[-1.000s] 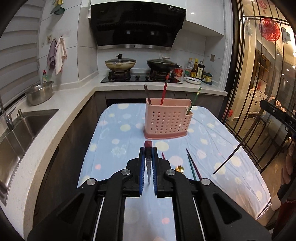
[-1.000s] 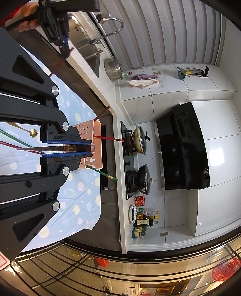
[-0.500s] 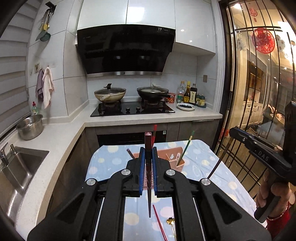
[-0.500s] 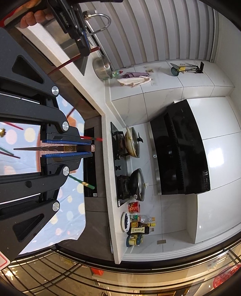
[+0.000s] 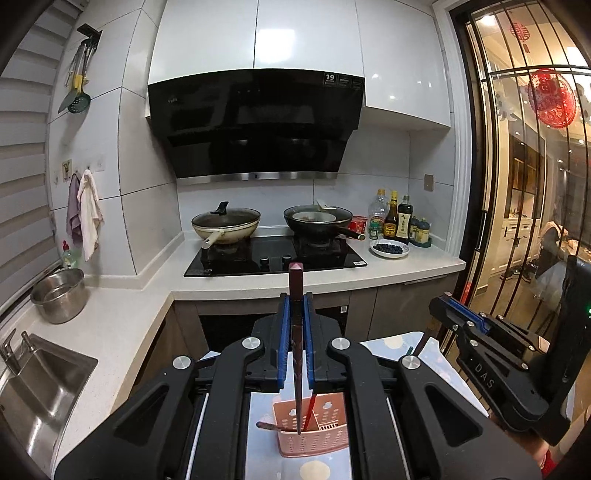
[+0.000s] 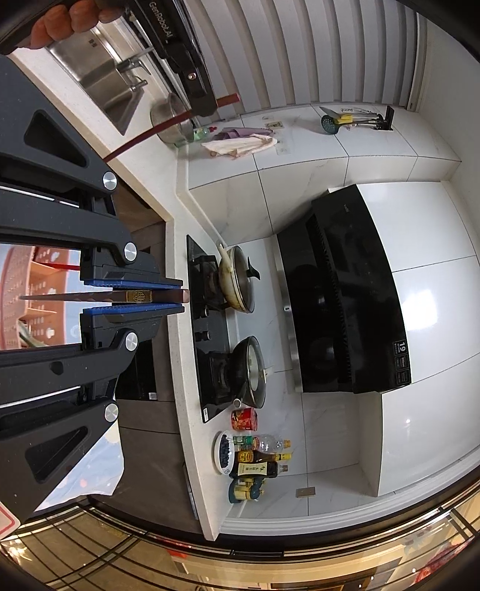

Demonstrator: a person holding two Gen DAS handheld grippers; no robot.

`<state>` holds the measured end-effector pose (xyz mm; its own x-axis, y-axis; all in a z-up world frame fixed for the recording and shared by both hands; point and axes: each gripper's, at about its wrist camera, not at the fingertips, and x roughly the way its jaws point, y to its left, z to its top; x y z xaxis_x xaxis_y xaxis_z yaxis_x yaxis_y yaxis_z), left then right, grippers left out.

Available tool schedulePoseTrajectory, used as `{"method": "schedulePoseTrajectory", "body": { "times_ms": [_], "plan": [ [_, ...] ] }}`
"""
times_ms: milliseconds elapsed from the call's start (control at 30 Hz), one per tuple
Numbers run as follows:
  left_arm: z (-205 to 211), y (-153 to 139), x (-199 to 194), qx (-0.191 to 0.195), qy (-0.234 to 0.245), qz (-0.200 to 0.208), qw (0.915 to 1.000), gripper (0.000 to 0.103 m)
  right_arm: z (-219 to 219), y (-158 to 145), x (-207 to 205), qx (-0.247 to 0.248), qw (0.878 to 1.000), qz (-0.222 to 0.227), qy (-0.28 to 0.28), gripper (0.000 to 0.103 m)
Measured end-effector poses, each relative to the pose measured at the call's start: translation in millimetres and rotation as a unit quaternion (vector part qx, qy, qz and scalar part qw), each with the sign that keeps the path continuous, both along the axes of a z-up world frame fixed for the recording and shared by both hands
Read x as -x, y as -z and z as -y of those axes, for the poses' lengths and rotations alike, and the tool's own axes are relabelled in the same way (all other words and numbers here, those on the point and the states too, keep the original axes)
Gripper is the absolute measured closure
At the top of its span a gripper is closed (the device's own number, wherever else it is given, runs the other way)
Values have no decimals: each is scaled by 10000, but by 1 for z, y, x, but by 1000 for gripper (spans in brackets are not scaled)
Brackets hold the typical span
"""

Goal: Organize utensils
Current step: 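Lower both chopsticks into the pink holder and open both tools, then move both open tools back toward the red and dark red chopsticks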

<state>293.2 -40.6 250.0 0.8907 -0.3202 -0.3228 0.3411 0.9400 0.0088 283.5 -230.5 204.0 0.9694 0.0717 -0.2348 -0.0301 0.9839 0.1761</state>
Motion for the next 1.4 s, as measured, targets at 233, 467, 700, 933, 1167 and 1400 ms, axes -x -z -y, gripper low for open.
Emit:
{"method": "schedulePoseTrajectory", "body": {
  "times_ms": [233,467,700,933,1167,1400],
  "plan": [
    [13,17,-30,-153,1,-158,9998,96,-4,0,-28,-1,10000,1,-80,96],
    [13,29,-51,-142,-13,-310,9994,96,-5,-9,-37,35,9998,140,-100,96],
    [16,42,-61,-181,17,-453,9988,96,-9,9,-47,71,9997,-84,-201,96],
    [16,55,-64,-191,-175,-571,9980,79,-11,31,-48,121,9992,-320,-184,83],
    [9,63,-54,-229,-352,-516,9978,51,-2,36,-27,53,9995,-294,-129,60],
    [9,84,-30,-444,-344,-609,9966,46,-3,52,9,105,9988,-429,-201,54]
  ]
}}
